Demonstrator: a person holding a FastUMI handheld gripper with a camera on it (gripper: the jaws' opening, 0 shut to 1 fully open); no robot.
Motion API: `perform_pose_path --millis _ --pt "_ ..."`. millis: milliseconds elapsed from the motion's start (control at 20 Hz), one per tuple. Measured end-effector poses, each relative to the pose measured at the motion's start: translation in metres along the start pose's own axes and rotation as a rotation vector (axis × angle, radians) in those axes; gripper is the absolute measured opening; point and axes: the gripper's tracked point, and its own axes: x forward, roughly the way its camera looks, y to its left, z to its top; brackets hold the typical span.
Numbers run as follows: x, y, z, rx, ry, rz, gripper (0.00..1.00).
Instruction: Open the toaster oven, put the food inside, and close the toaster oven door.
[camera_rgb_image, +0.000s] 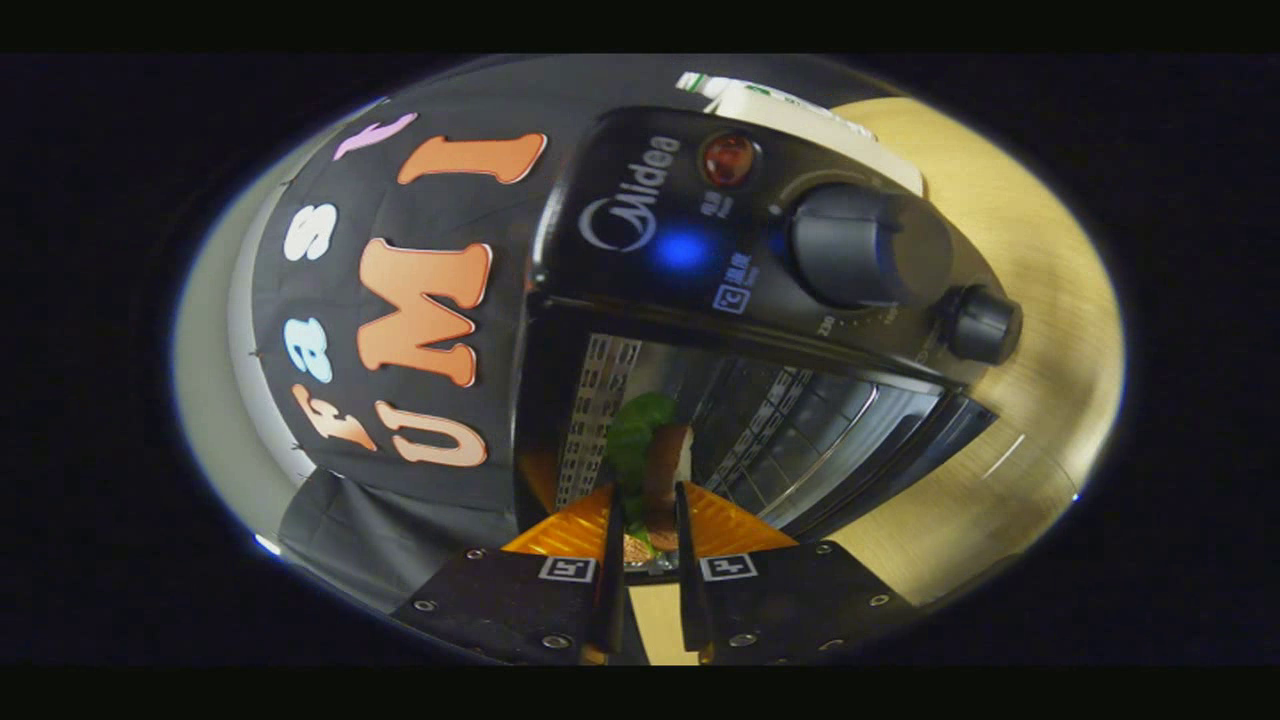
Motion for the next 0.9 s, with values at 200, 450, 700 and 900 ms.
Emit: perform_pose_path --millis 200,450,700,900 --pt "-0.002 -0.017 -0.007 -0.093 0.032 -0.125 0.36" --pt "-0.016 -0.029 -0.016 -0.262 0.104 -0.227 0.86" --pt "-0.036 -0.036 -0.023 -0.432 0.171 -0.311 0.98" --pt "-0.071 -0.032 -0.031 -0.623 0.242 -0.346 0.98"
